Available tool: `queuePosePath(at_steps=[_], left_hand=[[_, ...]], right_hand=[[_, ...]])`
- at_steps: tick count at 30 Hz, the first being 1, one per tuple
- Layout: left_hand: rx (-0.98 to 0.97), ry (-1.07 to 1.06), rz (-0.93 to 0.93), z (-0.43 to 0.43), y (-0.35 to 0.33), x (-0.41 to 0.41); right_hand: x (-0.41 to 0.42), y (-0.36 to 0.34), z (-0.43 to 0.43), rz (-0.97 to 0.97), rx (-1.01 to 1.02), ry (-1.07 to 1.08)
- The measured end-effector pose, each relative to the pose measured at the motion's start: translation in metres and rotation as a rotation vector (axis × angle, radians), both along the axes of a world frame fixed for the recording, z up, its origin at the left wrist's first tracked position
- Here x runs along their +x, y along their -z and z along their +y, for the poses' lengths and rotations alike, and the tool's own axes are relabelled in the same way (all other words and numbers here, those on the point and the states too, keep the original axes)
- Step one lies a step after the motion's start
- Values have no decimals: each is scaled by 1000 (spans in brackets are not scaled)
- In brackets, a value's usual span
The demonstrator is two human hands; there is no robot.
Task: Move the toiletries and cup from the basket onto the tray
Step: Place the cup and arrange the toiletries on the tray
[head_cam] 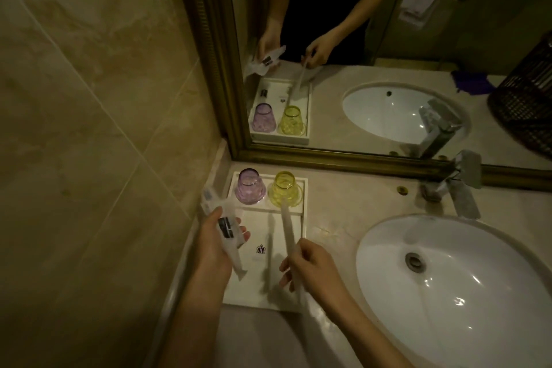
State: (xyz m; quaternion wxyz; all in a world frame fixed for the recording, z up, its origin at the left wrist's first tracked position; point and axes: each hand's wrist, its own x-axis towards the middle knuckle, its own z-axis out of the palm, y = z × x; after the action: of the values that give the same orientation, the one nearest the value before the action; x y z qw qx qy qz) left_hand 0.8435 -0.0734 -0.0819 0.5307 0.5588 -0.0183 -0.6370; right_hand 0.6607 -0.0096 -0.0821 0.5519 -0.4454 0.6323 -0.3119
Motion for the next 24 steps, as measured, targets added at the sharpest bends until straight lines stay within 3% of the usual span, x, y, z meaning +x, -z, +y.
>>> queuePosePath(at_steps=[3,5,10,14,17,20,21,24], left_hand=[[19,12,27,4,4,9],[18,19,38,5,3,12],[-2,35,49,11,-7,14],[-28,47,53,16,-12,4],[-60,90,91,16,-12,-1],[-125,160,18,14,-3,-7],[-148,191,-6,14,-2,-12],[-201,255,-85,13,-2,-26]], right_hand=[[30,32,-11,355,-109,-231],[53,47,-17,479,-117,-356],[78,69,-12,516,-36,-530],[67,58,-3,515,-55,-439],[48,32,1,303,-82,-217],[30,-1,1,-281,200,-30],[26,-10,2,-354,250,-54],[21,-20,8,-328,226,-186]])
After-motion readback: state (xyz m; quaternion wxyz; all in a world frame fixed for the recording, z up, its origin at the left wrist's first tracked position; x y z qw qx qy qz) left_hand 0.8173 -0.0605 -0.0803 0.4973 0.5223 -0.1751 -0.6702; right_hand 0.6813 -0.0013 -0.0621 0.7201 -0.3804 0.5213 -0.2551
